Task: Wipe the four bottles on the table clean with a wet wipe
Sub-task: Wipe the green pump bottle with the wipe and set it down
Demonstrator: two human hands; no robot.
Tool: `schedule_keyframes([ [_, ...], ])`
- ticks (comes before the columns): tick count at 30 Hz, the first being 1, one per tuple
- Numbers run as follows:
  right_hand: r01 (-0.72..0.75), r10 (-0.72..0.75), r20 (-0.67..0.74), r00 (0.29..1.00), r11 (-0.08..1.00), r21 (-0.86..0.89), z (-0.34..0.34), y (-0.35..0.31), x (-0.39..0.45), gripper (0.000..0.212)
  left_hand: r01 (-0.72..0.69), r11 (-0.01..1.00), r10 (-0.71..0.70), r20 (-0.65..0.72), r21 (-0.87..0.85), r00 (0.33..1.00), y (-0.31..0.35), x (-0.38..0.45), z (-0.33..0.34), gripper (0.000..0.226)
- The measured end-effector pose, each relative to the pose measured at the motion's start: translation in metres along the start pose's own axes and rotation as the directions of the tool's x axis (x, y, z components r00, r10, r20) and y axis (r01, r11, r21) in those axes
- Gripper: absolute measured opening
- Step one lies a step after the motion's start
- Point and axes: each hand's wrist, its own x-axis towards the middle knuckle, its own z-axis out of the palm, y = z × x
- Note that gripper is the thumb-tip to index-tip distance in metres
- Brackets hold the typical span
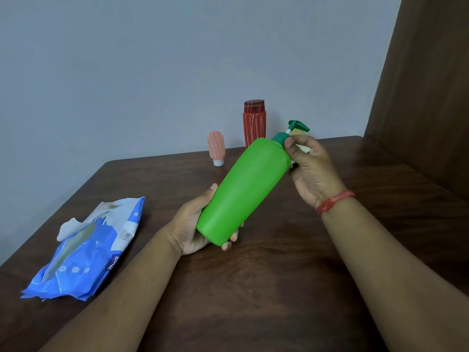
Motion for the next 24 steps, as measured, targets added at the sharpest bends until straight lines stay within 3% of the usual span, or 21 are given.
schedule_keyframes([
  [3, 0.132, -0.155, -0.075, 0.985, 0.960, -0.248, 0.002, 0.002, -0.002, 0.011, -0.026, 1.000, 0.027, -0.051, 0.018, 0.998, -0.002, 0.001, 0.001, 0.067],
  [7, 0.267, -0.353, -0.056, 0.934, 0.793, -0.548, 0.010, 0.015, -0.011, 0.011, -0.083, 0.996, 0.085, -0.125, 0.023, 0.988, -0.003, 0.003, 0.006, 0.065],
  [10, 0.306, -0.415, -0.020, 0.909, 0.701, -0.645, 0.021, 0.026, -0.023, 0.009, -0.120, 0.993, 0.119, -0.188, 0.008, 0.975, 0.000, 0.002, 0.008, 0.063],
  [14, 0.292, -0.429, -0.043, 0.902, 0.680, -0.673, 0.028, 0.030, -0.029, 0.017, -0.157, 0.988, 0.152, -0.236, 0.001, 0.960, 0.001, 0.002, 0.008, 0.064],
  [21, 0.491, -0.341, 0.362, 0.868, 0.478, -0.728, 0.052, 0.056, -0.063, 0.022, -0.321, 0.929, 0.224, -0.413, -0.184, 0.883, 0.006, 0.008, -0.002, 0.065],
  [24, 0.546, -0.295, 0.460, 0.838, 0.446, -0.709, 0.056, 0.058, -0.068, 0.019, -0.369, 0.908, 0.251, -0.452, -0.196, 0.856, 0.007, 0.005, -0.005, 0.066],
])
